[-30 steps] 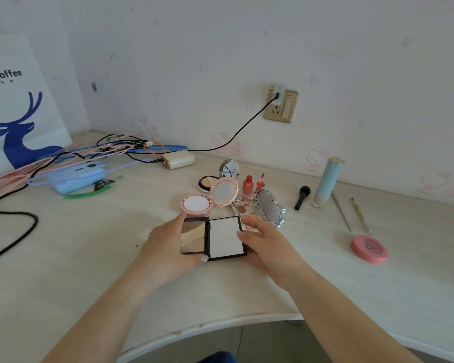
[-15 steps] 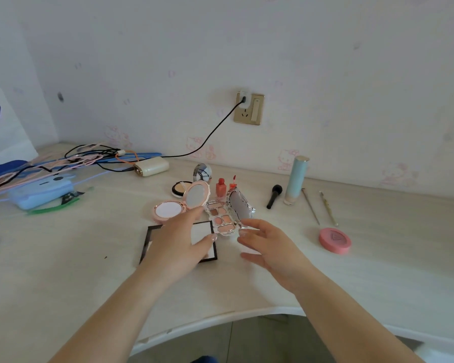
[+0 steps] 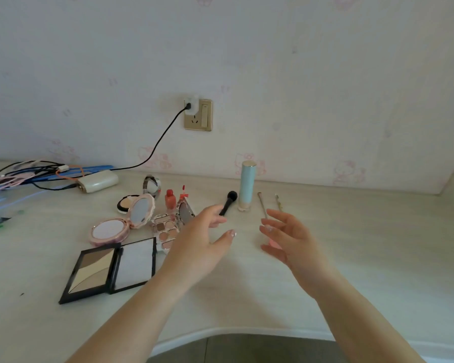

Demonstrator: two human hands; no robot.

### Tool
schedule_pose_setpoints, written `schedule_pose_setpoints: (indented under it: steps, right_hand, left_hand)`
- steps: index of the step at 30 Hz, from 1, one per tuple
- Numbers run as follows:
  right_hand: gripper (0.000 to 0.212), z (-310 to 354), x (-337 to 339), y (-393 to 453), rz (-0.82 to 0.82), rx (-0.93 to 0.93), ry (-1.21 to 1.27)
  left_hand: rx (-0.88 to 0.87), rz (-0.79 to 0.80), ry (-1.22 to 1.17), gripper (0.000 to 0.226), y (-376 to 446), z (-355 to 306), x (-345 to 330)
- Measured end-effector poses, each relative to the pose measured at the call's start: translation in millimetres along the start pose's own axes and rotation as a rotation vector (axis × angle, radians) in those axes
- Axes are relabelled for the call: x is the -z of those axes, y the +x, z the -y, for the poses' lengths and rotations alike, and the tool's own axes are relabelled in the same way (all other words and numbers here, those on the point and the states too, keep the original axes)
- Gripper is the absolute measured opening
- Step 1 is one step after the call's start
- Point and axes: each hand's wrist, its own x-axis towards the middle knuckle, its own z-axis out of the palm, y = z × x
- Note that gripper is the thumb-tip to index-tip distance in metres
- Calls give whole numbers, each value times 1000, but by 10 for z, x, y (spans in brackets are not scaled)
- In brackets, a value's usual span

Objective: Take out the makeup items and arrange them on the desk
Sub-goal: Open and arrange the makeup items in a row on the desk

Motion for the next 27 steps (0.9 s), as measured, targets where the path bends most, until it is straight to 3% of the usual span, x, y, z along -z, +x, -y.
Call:
schedule_pose_setpoints:
  steps: [6,11,20,23,27]
  right_hand:
    - [30,-12,370,220,-66,7,-84]
    - [33,37,535,660,-115,18,-293]
    - [53,50,421,1371,-46,47,-1012]
    - [56,-15,311,1585,-1,-1,-1245]
    - [44,-107,196,1794,-2,-47,-1419]
  left_hand:
    - [-4,50,11,53,243,-153,-341]
    - [-11,123,354,35,918,-180,-336]
    - [145,313,908,29,1601,114,-439]
    - [168,349,976,22,1677,210,-561]
    - [156,347,950,17,1808,271,-627]
